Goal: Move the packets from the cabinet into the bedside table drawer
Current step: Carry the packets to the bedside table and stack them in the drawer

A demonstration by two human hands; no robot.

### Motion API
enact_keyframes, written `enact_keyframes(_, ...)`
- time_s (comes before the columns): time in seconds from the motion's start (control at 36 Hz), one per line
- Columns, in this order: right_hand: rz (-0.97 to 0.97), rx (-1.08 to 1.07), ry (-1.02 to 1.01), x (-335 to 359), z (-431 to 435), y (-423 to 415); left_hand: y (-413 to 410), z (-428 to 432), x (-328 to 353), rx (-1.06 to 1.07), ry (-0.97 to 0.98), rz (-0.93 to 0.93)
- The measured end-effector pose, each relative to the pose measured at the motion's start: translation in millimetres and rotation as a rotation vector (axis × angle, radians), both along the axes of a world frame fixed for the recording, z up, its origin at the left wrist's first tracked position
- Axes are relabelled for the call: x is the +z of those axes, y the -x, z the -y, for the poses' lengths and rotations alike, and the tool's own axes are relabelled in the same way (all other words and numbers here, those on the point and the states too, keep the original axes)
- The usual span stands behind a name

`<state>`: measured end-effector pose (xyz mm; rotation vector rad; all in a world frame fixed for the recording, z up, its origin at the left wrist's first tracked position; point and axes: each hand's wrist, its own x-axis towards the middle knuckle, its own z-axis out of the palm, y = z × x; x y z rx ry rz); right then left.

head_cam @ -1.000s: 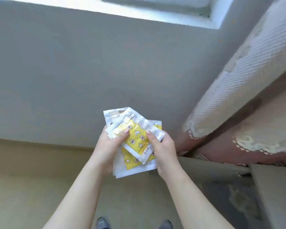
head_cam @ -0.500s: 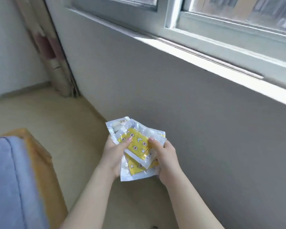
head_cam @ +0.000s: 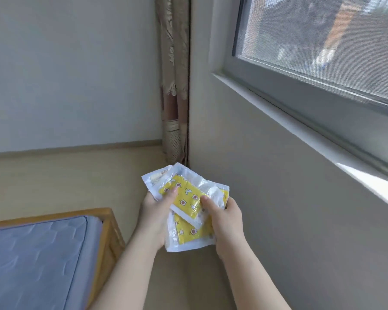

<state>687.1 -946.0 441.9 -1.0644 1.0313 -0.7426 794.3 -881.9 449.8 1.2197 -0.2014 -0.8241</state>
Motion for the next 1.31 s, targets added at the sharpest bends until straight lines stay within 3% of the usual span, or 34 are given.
enact_keyframes(0.33,0.017,0.379,0.002,2,89,-259,-235,61,-11,0.421,-0.049,-0.02)
enact_keyframes(0.44,0.041,0.469,-0.052,14,114,-349,-324,81,4,0.487,-0.017,0.008)
enact_keyframes(0.81,0.084,0.426,-0.056,20,244,-584,-543,206,17,0.533,-0.005,0.009)
enact_keyframes(1.08,0.107,0.732,-0.081,24,353,-756,-691,300,17,0.703,0.008,-0.055)
enact_keyframes(1.31,0.049,0.925,-0.089,13,346,-878,-781,279,6,0.836,-0.08,-0.166)
